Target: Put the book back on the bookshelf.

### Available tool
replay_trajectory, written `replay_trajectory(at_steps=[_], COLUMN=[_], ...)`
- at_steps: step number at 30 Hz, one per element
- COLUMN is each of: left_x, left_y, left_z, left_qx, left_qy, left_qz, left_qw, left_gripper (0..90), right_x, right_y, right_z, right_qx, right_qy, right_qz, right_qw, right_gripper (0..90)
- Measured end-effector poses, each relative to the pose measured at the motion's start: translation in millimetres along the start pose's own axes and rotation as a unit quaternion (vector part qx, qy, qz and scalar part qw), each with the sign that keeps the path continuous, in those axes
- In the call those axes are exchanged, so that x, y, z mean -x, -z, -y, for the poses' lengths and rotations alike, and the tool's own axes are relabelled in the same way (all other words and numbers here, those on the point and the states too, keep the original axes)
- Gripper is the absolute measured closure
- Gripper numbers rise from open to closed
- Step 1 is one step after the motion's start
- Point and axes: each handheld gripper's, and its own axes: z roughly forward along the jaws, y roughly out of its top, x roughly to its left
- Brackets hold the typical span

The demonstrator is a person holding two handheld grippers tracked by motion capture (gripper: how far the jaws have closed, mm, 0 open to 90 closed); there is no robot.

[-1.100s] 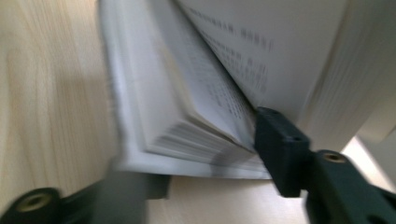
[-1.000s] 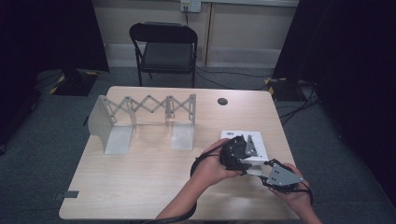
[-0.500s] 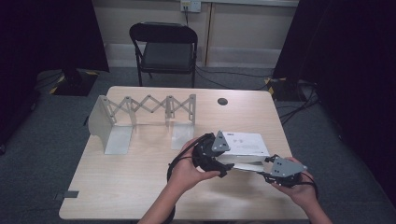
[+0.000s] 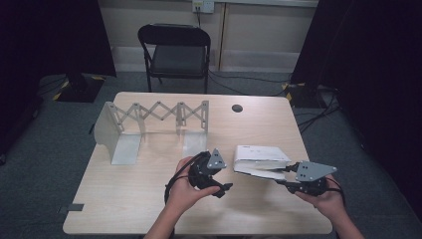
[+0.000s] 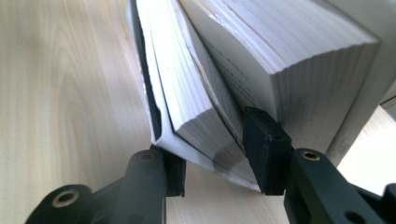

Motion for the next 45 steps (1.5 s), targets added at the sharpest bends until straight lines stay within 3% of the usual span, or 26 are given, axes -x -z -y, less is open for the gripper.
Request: replay_trajectory(at_steps=[17, 27, 45], left_x=[0.6, -0.9, -6.7], left_y=[-12.0, -10.8, -8.3], left_z=[24.2, 26.3, 25.9], left_qx=[-0.013, -0.013, -0.012], left_qy=[0.023, 0.028, 0.036], left_qz=[0.008, 0.008, 0.014], left_qw=[0.9996, 0.9995, 0.9992], left_gripper=[17.5, 17.2, 17.7], right_x=[12.9, 15.0, 9.6], right_y=[15.7, 21.4, 19.6], right_z=[-22.7, -34.4, -51.1], right_qx=[-0.002, 0.004, 0.009], right_qy=[-0.03, -0.049, -0.072], right_qz=[-0.049, -0.084, -0.126], right_qw=[0.9983, 0.9952, 0.9894], right_gripper=[69.2, 72.3, 76.0])
